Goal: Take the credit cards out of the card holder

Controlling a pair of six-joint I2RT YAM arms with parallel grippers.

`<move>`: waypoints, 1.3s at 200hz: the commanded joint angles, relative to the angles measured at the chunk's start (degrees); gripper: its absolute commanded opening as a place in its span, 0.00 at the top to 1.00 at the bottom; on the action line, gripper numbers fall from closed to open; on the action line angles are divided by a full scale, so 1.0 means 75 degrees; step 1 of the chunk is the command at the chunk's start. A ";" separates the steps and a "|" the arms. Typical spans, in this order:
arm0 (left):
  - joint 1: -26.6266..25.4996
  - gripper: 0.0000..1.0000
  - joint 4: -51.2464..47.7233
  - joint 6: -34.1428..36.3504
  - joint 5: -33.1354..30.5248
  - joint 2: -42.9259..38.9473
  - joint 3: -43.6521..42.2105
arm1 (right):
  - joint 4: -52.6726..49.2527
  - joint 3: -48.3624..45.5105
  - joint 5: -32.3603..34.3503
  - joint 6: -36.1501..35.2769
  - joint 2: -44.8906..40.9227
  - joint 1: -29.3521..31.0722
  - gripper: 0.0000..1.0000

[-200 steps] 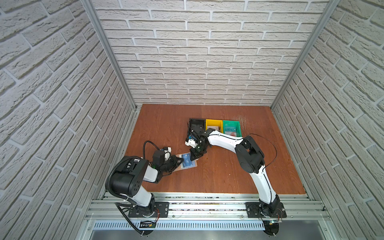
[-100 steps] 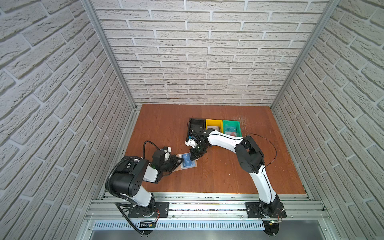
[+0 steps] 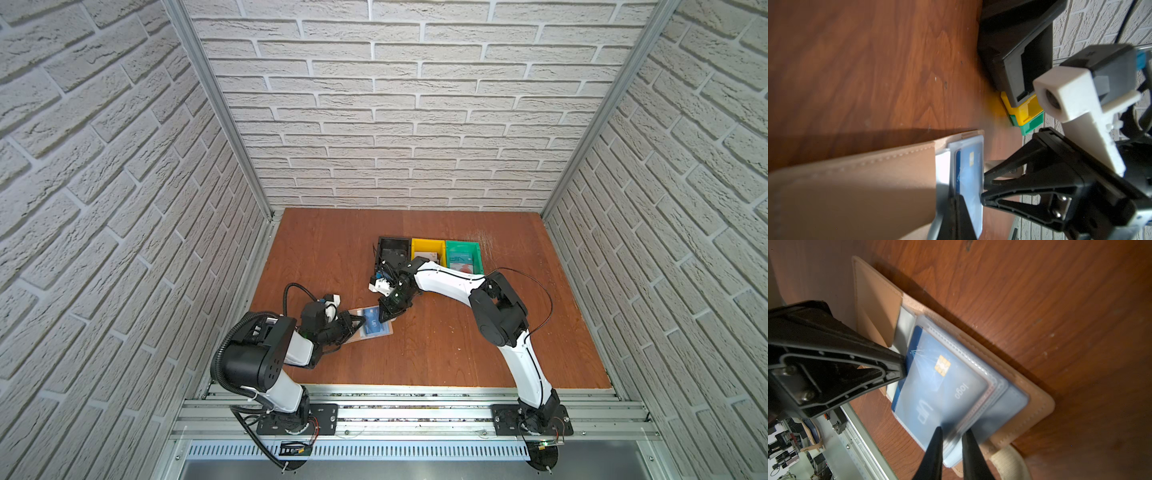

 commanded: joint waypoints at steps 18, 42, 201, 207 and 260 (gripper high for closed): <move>0.0006 1.00 -0.1351 0.0539 -0.0437 0.0360 -0.0380 | 0.0335 -0.0397 -0.0172 0.0073 0.0182 0.0077 0.79; -0.0110 1.00 -0.1848 0.0659 -0.0572 0.0174 -0.0237 | 0.0324 -0.0525 -0.0127 0.0076 0.0090 -0.0082 0.79; -0.0222 0.96 -0.2963 0.0757 -0.0609 -0.0915 0.0198 | 0.0605 -0.1162 -0.0358 -0.0262 -0.0314 -0.0361 0.92; -0.0220 0.96 -0.2867 0.0747 -0.0565 -0.0908 0.0196 | 0.0610 -0.1136 -0.0347 -0.0260 -0.0306 -0.0340 0.92; -0.0046 0.92 -0.2324 0.0586 -0.0228 -0.0952 0.0046 | 0.0598 -0.1013 -0.0282 -0.0164 -0.0214 -0.0246 0.92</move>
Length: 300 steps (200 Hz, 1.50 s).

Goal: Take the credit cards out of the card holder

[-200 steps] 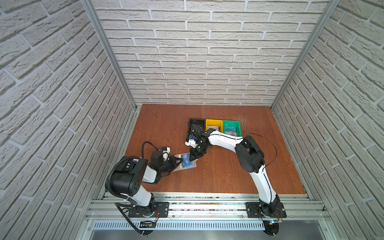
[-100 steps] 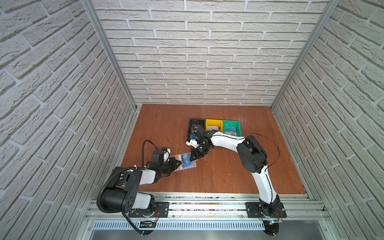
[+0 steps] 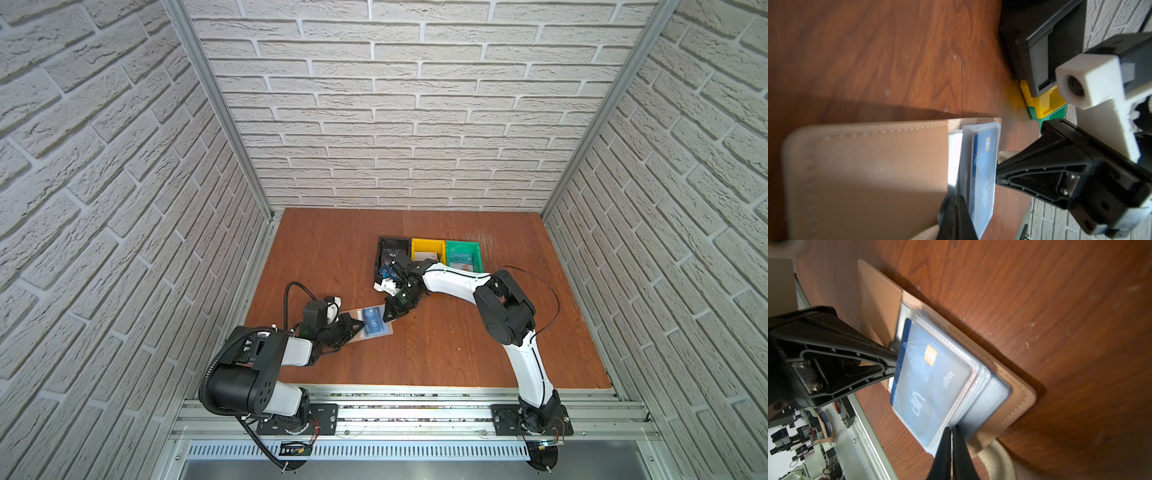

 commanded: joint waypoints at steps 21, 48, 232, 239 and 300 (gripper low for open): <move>0.0160 0.90 -0.0074 -0.0046 0.0061 -0.0084 -0.0333 | -0.0325 0.0031 0.0391 -0.0004 0.0184 0.0181 0.92; 0.0245 0.87 -0.0329 -0.0046 0.0035 -0.0549 -0.0455 | -0.0377 0.0129 0.0424 0.0034 0.0253 0.0251 0.92; 0.0740 0.80 -0.1622 0.0268 -0.0139 -0.1589 -0.0354 | -0.0408 -0.0264 0.1193 0.0250 0.0058 -0.0020 0.92; 0.0717 0.80 -0.1611 0.0262 -0.0138 -0.1568 -0.0331 | -0.0425 -0.0314 0.1259 0.0246 0.0031 -0.0068 0.92; 0.0437 0.79 -0.1392 0.0326 -0.0243 -0.1027 0.0058 | -0.0486 -0.0686 0.1551 0.0169 -0.0139 -0.0425 0.92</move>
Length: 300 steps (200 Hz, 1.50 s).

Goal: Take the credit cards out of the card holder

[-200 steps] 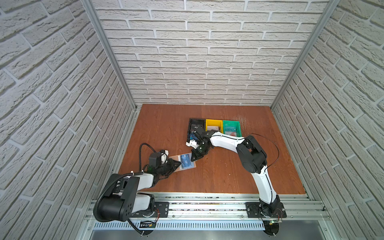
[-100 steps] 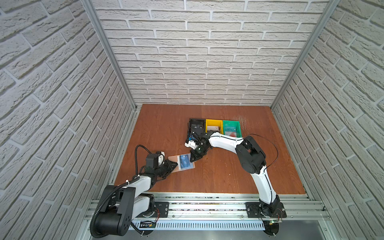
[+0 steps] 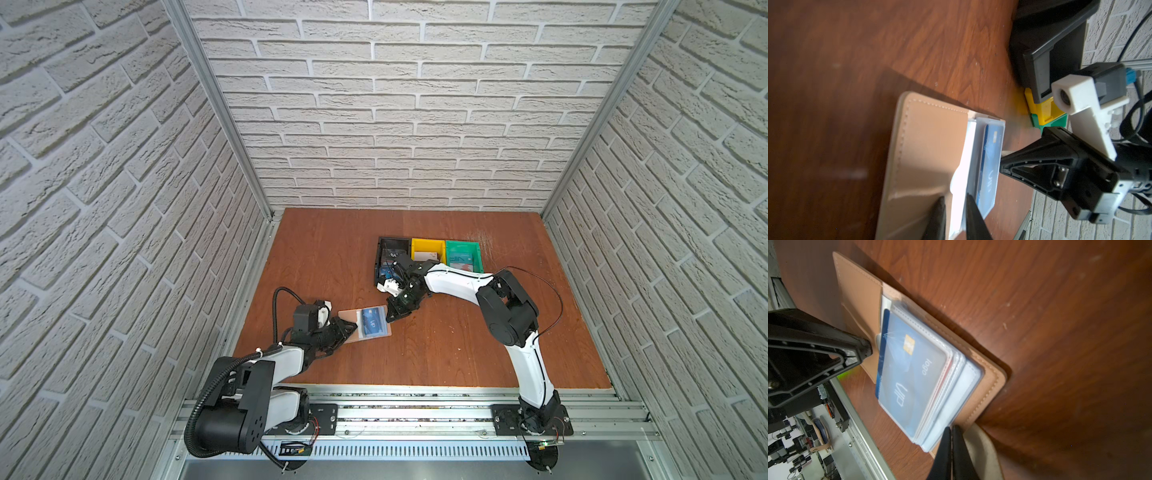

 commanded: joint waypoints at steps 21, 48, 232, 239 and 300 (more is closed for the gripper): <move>-0.0218 0.79 0.0658 0.0101 -0.0135 0.0979 0.0362 | -0.0499 -0.0434 0.1258 -0.0071 0.0043 -0.0306 0.92; -0.0420 0.80 0.1645 -0.0139 0.0029 0.2018 0.0598 | -0.0500 -0.0540 0.1346 -0.0089 -0.0009 -0.0427 0.92; -0.1045 0.78 0.0380 0.0144 -0.0539 0.1688 0.1371 | -0.0395 0.0143 0.1014 -0.0278 -0.0737 -0.0491 0.91; -0.1067 0.78 0.0421 0.0136 -0.0550 0.1720 0.1380 | -0.0387 0.0175 0.1027 -0.0254 -0.0719 -0.0482 0.91; -0.1128 0.78 0.0688 0.0064 -0.0506 0.1950 0.1430 | -0.0312 0.0324 0.0971 -0.0166 -0.0427 -0.0450 0.91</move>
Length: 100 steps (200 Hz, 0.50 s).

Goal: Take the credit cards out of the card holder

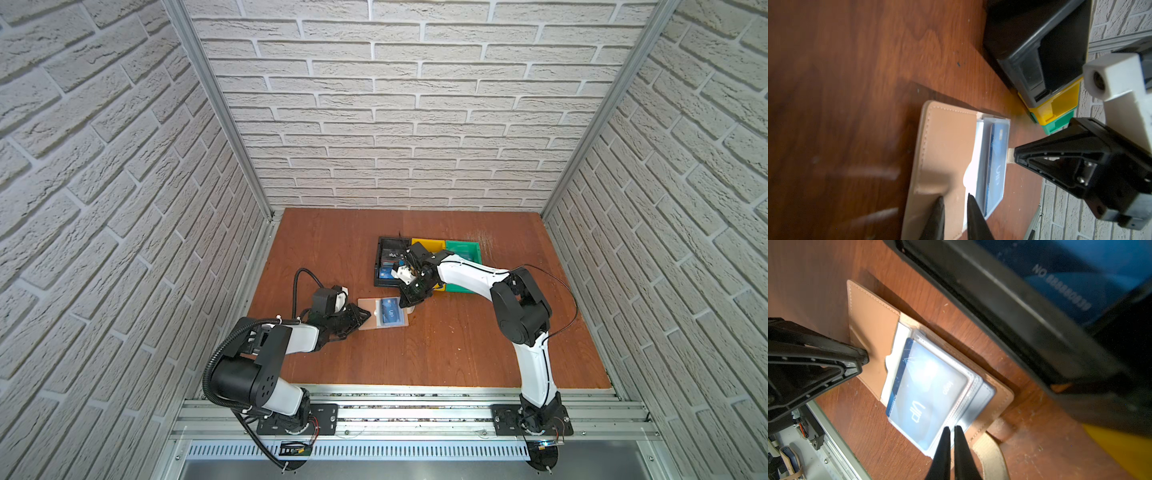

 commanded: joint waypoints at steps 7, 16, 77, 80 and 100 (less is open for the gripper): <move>-0.0057 0.78 0.0160 -0.0013 -0.0058 0.0198 0.0051 | 0.0016 0.0220 0.0034 0.0077 0.0095 0.0072 0.91; -0.0062 0.78 0.0162 -0.0013 -0.0058 0.0183 0.0034 | -0.0001 0.0215 0.0078 0.0078 0.0146 0.0072 0.91; -0.0063 0.78 0.0200 -0.0027 -0.0104 0.0172 -0.0053 | -0.0184 0.0329 0.0518 0.0096 0.0553 0.0291 0.91; -0.0059 0.78 0.0210 -0.0028 -0.0105 0.0174 -0.0054 | -0.0174 0.0322 0.0518 0.0096 0.0557 0.0303 0.91; -0.0057 0.78 0.0378 -0.0090 -0.0049 0.0233 -0.0060 | -0.0103 0.0298 0.0448 0.0148 0.0618 0.0388 0.91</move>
